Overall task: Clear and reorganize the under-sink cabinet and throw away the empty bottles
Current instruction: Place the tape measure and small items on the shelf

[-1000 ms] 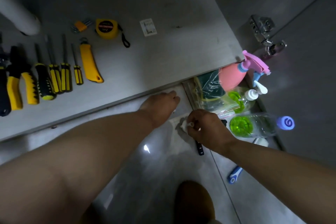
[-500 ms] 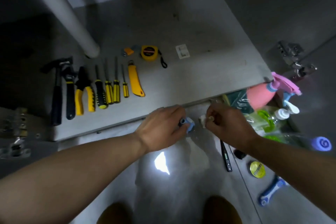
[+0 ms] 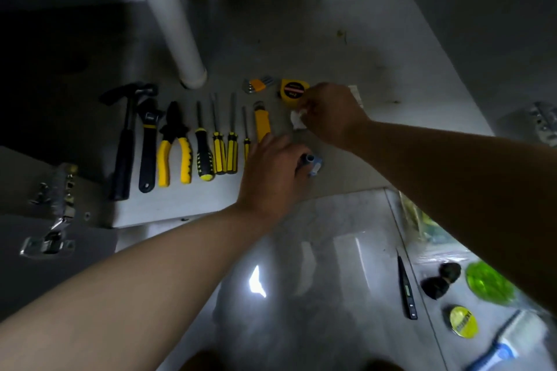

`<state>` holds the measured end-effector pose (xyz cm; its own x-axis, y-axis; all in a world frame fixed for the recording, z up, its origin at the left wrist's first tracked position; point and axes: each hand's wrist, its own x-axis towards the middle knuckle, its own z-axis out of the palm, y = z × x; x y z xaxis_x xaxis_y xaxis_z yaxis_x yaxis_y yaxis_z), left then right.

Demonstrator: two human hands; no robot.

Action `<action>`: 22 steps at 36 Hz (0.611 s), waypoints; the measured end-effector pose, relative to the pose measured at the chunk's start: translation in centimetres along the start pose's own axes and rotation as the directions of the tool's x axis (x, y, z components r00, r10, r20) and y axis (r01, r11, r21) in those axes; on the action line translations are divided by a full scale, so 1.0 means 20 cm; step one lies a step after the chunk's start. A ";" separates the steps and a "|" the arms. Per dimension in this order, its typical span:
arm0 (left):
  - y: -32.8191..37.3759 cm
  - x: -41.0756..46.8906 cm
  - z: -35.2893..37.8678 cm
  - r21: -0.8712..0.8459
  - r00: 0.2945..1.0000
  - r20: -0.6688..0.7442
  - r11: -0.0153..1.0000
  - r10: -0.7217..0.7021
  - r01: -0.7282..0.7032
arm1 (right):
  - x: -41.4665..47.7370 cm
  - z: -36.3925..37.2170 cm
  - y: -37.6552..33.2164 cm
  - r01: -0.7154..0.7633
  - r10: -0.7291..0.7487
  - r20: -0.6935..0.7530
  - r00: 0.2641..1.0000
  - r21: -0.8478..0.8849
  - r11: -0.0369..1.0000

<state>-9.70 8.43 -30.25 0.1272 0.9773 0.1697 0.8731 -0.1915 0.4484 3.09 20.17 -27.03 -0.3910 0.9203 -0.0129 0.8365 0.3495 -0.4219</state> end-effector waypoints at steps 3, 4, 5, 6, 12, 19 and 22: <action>-0.01 0.01 0.00 0.028 1.000 -0.006 0.999 -0.019 0.019 | 0.08 0.04 -0.04 -0.050 0.050 0.008 0.999 -0.009 0.999; -0.01 0.01 0.00 0.038 1.000 -0.012 0.999 -0.023 0.023 | 0.09 0.05 -0.05 -0.071 0.071 0.005 0.997 0.006 0.997; -0.02 0.01 0.00 0.047 0.999 -0.019 0.999 -0.027 0.027 | 0.10 0.06 -0.05 -0.084 0.084 0.002 0.996 0.022 0.996; -0.02 0.01 -0.01 0.051 0.999 -0.026 0.998 -0.031 0.032 | 0.10 0.06 -0.05 -0.091 0.091 -0.001 0.996 0.039 0.995; -0.02 0.05 -0.03 0.057 0.997 -0.038 0.996 -0.065 0.067 | -0.03 0.00 0.03 -0.119 0.132 -0.075 0.988 0.157 0.980; 0.00 0.09 -0.03 0.112 0.991 -0.032 0.985 -0.132 0.135 | -0.41 -0.13 0.24 -0.168 0.189 -0.110 0.976 0.180 0.969; 0.03 0.07 -0.04 0.166 0.993 -0.034 0.979 -0.116 0.120 | -0.62 -0.15 0.32 -0.210 0.220 -0.039 0.975 0.182 0.961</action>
<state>-9.44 9.54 -29.07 0.0092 0.9891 0.1468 0.9479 -0.0553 0.3136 14.34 11.56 -26.86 -0.1819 0.9808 -0.0702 0.8159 0.1107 -0.5675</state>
